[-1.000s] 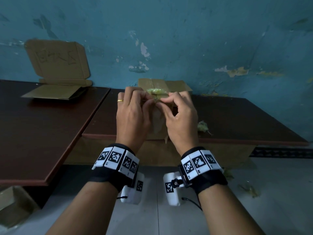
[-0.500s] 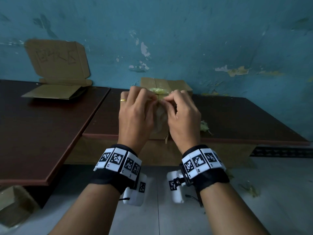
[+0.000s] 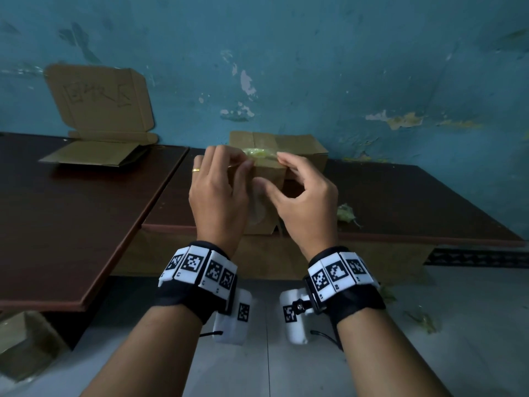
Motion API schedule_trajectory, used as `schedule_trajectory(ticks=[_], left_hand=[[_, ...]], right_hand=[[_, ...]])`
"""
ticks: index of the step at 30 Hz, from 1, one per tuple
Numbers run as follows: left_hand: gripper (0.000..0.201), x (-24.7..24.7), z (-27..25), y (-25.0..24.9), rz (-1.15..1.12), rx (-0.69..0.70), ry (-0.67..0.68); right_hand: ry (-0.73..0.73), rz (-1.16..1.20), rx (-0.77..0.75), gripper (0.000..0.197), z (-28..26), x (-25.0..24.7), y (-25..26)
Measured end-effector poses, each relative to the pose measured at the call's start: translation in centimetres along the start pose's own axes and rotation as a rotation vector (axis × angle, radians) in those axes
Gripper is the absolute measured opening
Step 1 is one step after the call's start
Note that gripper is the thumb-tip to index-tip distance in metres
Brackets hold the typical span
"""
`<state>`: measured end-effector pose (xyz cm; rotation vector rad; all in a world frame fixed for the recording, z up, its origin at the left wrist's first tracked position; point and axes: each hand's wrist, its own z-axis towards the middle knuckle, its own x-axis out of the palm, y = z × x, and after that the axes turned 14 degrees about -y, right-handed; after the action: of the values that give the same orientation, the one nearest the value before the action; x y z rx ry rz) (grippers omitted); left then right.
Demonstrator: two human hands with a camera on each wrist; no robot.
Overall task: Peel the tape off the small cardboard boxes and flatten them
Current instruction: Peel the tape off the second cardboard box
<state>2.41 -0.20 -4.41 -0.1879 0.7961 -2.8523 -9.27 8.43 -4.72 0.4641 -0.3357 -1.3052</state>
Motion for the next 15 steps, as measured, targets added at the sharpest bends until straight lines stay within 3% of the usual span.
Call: schedule_trajectory(ticks=[9,15], left_hand=[[0.013,-0.21,0.09,0.23,-0.064,-0.057,0.055],[0.026,-0.91,0.07,-0.49,-0.002,-0.037,0.169]], right_hand=[[-0.145,0.146,0.153,0.017,0.12,0.52,-0.79],[-0.111,0.099,0.092,0.008,-0.08,0.41,-0.83]])
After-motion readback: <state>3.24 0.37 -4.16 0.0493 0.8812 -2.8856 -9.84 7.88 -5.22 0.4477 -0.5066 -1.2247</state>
